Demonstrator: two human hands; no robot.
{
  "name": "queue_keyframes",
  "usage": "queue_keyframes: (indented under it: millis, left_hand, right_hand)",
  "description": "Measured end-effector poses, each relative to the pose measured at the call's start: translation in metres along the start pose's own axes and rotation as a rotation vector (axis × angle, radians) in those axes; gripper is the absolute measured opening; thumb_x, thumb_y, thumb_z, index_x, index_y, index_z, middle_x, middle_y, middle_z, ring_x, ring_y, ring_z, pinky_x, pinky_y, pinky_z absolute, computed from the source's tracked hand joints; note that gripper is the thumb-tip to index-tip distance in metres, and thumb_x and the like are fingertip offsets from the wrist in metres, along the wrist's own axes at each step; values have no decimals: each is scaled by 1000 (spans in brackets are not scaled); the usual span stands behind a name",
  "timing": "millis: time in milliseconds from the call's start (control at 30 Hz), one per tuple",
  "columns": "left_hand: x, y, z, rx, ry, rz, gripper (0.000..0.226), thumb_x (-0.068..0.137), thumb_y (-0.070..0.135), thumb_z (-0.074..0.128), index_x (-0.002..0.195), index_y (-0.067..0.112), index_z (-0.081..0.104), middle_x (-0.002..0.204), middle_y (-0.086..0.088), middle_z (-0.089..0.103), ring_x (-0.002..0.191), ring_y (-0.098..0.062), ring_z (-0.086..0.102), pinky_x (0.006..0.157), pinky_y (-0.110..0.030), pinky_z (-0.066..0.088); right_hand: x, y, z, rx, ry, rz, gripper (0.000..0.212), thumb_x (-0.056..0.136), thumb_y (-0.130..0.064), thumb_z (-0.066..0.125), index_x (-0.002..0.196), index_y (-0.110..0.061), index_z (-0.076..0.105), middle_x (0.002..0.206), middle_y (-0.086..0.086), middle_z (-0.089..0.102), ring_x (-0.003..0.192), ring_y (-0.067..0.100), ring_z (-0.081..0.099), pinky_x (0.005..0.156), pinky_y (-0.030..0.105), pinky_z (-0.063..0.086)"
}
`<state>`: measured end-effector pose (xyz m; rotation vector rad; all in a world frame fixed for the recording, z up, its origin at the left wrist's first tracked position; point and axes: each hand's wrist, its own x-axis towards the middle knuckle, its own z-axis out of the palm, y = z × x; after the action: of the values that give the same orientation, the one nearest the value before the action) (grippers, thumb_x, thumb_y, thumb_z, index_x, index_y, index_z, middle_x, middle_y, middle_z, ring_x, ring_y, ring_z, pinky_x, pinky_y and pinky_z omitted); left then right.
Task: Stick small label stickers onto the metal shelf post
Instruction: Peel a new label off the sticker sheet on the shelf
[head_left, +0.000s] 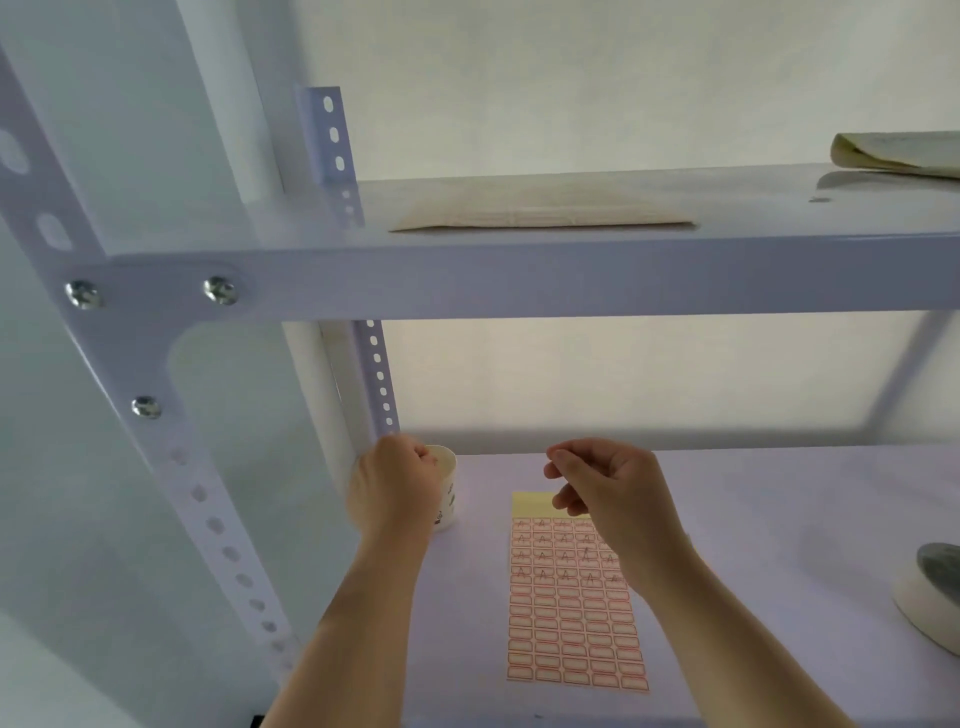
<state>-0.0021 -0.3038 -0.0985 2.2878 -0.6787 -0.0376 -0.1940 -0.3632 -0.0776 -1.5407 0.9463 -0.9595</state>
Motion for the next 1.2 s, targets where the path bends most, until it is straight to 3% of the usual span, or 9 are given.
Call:
queue_keyframes:
  millis: [167,300,433,533,633,800,900,1067,1200]
  left_hand:
    - [5,-2,0,36,12,40,24,86,12,55,68,17,70,76,-7,72,69,-33,60,63,-38,57]
    - [3,1,-4,25,-22,64,17,74,22,43,71,32,57,73,0,56,68,-28,43,63,-40,55]
    - [-7,3,-5,-33,26,176,32,94,14,50,105,24,78,104,-3,77,93,-31,67,72,-32,47]
    - [-32,13,-2,-52,1,327,27,95,17,51,102,25,76,101,3,76,92,-25,68,73,-31,49]
    - [-58,15,13,33,-165,336,24,96,22,50,103,24,73,96,4,74,81,-19,61,71,-31,53]
    - [-81,10,44,250,-532,282,33,94,30,46,122,13,54,120,-8,60,113,-30,57,92,-40,50]
    - [-80,11,52,243,-569,249,34,93,27,47,123,12,50,121,-11,59,114,-32,55,96,-40,46]
    - [-74,14,52,27,-619,123,48,83,20,56,130,16,51,112,-5,65,101,-26,64,90,-42,56]
    - [-74,12,47,-102,-616,87,66,84,21,65,146,18,42,117,1,65,100,-19,65,86,-36,58]
  right_hand:
    - [5,12,-8,-6,13,14,12,94,-10,65,90,-14,76,76,3,77,55,16,68,60,31,59]
    - [5,19,-9,-28,29,9,13,94,-11,65,89,-16,76,76,2,77,55,16,69,61,33,60]
    - [6,27,-14,-95,89,8,15,94,-10,64,88,-19,74,77,3,76,54,14,69,60,32,60]
    - [8,39,-21,-220,132,59,13,94,-11,64,89,-18,73,78,1,75,58,14,71,64,38,62]
    - [6,53,-22,-415,115,110,15,94,-15,63,87,-24,73,82,-7,74,74,13,70,75,38,61]
    - [-2,66,-19,-572,80,173,31,95,-15,57,124,-14,66,118,4,70,101,18,66,82,29,54]
    - [-5,67,-19,-527,101,202,37,93,-13,57,131,-14,60,126,6,66,107,20,65,84,31,55]
    - [-7,69,-19,-311,101,268,40,93,-9,64,131,-13,55,118,4,62,82,8,65,49,13,49]
    - [-7,72,-21,-78,121,305,42,90,-2,68,129,-11,54,107,9,71,82,19,75,56,23,58]
